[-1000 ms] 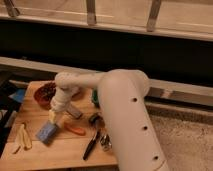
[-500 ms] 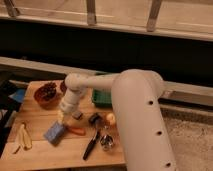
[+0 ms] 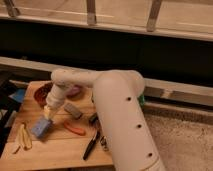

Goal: Wipe table surface with sponge

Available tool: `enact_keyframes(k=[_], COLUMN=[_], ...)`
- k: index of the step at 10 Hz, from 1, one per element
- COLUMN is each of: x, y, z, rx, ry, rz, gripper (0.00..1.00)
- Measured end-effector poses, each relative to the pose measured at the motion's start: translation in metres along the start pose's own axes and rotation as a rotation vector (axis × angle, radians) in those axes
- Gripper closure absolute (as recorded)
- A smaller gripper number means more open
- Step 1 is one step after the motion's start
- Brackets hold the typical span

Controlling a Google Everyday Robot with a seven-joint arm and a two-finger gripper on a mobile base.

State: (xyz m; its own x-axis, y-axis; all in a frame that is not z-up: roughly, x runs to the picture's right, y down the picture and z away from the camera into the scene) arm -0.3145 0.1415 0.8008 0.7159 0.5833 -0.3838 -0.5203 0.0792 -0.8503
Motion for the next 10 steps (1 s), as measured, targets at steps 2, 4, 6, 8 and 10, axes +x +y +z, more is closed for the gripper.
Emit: enact_keyframes(k=[2, 4, 6, 8, 10], x=[-0.017, -0.012, 0.012, 0.05, 0.07], y=[0.01, 0.014, 0.012, 0.003, -0.005], z=[0.011, 0.018, 0.021, 0.012, 0.0], rx=[-0.008, -0.013, -0.014, -0.005, 0.001], ry=[0.019, 0.05, 0.083, 0.099, 0.081], rz=[-0.014, -0.017, -0.007, 0.007, 0.01], gripper=[1.0, 1.0, 1.0, 1.0, 1.0])
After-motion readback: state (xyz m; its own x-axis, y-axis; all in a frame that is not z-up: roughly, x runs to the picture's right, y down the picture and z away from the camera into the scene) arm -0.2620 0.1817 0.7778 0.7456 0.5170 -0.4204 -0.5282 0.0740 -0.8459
